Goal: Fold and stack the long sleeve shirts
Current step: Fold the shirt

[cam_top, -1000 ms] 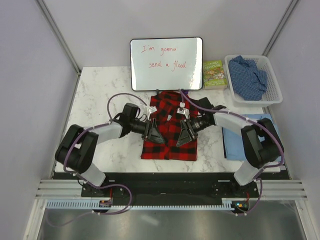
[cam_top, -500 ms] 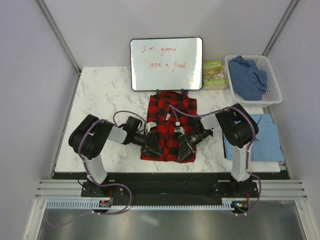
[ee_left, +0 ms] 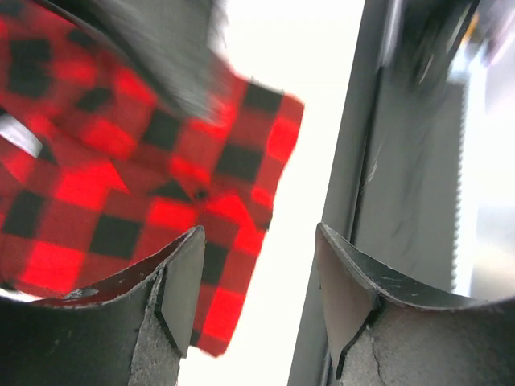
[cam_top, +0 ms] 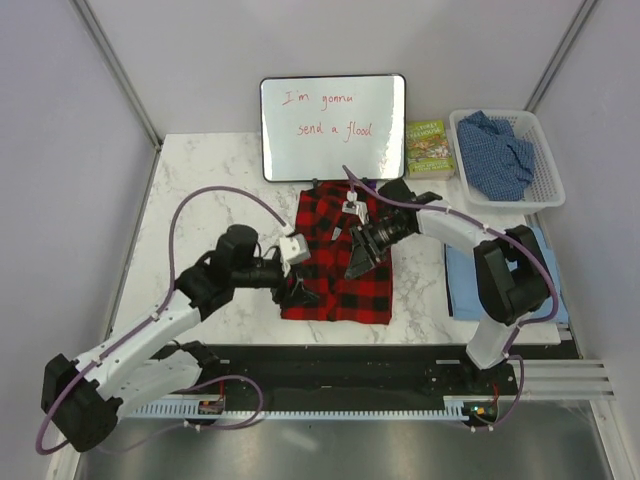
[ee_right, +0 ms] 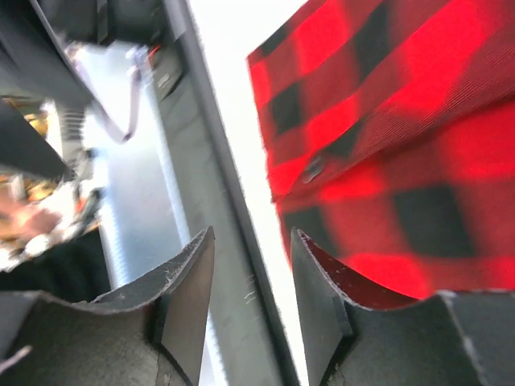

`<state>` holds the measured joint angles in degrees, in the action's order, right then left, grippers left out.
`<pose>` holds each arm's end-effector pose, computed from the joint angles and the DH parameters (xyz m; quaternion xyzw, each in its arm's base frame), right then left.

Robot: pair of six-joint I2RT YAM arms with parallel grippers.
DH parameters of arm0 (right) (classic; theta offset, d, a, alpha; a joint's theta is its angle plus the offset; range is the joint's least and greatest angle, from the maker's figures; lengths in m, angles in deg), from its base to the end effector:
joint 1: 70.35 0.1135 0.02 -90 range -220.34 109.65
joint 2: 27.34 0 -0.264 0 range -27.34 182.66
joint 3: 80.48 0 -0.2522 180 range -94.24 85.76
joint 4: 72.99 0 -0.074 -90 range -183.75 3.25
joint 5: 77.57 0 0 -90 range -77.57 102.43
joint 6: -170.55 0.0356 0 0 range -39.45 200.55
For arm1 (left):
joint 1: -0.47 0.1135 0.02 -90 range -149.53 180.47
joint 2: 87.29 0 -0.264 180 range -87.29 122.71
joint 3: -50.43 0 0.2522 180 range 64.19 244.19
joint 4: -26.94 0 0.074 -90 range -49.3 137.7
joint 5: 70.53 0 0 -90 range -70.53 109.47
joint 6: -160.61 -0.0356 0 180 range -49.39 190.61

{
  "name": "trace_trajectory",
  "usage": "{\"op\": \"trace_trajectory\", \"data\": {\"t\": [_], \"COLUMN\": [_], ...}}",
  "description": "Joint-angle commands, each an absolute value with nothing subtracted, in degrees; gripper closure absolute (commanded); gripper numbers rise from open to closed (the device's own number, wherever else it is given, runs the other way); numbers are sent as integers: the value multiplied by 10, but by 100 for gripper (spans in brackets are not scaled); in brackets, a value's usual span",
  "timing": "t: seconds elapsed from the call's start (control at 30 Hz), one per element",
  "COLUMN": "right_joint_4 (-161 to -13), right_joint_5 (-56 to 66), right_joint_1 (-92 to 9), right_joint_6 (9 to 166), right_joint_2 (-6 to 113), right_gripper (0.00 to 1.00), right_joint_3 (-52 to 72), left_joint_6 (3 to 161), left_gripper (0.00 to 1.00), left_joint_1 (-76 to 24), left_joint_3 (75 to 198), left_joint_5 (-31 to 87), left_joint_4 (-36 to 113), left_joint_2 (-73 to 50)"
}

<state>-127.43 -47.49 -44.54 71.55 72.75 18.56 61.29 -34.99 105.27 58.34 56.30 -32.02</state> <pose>0.2841 0.1716 0.2027 -0.3246 0.7969 0.5071 0.0502 0.1581 -0.1401 0.2780 0.4651 0.6907 -0.3874 0.3957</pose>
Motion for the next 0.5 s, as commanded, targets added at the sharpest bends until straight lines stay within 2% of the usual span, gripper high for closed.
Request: {"op": "trace_trajectory", "data": {"t": [0.0,0.1,0.23,0.27,0.37,0.47], "right_joint_4": [-1222,-1223,-1224,-1223,-1226,-1225], "right_joint_5": [-407,-391,-383,-381,-371,-377], "right_joint_1": [-430,-429,-429,-429,-429,-429], "right_joint_6": [734,731,720,721,718,720], "right_joint_2": [804,858,907,922,949,971], "right_gripper": [51,52,53,53,54,54], "right_joint_3": [108,61,27,24,23,23], "left_joint_6": [485,524,581,585,513,400], "left_gripper": [36,35,34,34,33,32], "left_joint_1": [-467,-493,-493,-496,-530,-531], "left_joint_3": [984,1035,1164,1188,1204,1124], "left_joint_5": [370,329,478,476,350,275], "left_joint_4": [608,617,672,666,671,637], "left_joint_2": [-316,-283,-230,-230,-212,-216]}}
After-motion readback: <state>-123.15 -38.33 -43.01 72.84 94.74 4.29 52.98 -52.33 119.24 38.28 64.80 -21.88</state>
